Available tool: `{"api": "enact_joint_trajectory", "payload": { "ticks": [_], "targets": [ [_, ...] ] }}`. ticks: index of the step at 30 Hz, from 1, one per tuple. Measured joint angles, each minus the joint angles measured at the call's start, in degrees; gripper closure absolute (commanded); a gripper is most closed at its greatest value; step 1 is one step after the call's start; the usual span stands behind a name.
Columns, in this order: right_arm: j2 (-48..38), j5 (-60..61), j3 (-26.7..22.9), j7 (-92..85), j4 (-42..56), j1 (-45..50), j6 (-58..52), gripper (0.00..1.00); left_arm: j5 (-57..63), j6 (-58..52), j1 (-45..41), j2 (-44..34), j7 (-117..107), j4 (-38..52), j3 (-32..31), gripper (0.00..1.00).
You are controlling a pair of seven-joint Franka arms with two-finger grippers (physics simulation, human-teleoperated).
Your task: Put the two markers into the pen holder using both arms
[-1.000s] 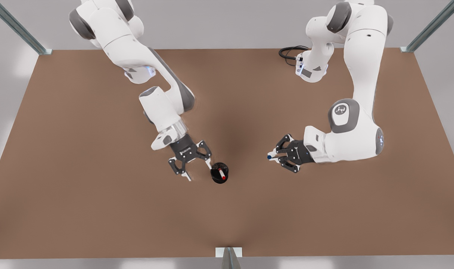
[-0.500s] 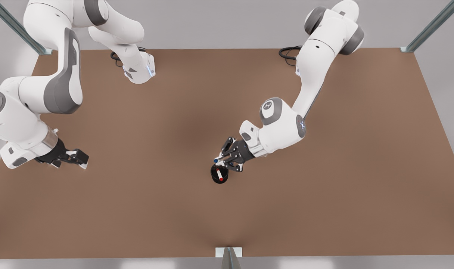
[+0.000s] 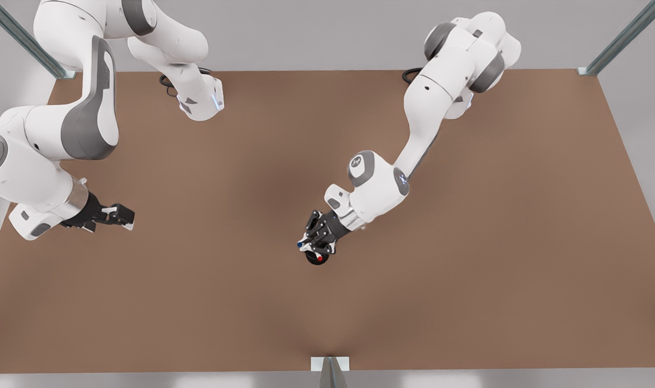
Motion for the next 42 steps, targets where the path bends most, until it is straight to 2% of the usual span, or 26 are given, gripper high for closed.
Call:
{"api": "enact_joint_trajectory", "payload": {
  "ticks": [14,42],
  "targets": [
    [0.0,0.1,-0.1,-2.3,0.0,-0.2,-0.7,0.00,0.0,6.9,-2.2,4.1,1.0,-0.3,0.0,0.79],
    [0.0,0.2,-0.3,-4.8,0.0,-0.3,-0.8,0.00,1.5,13.7,-4.3,5.9,1.5,1.1,0.5,0.79]
  ]
}}
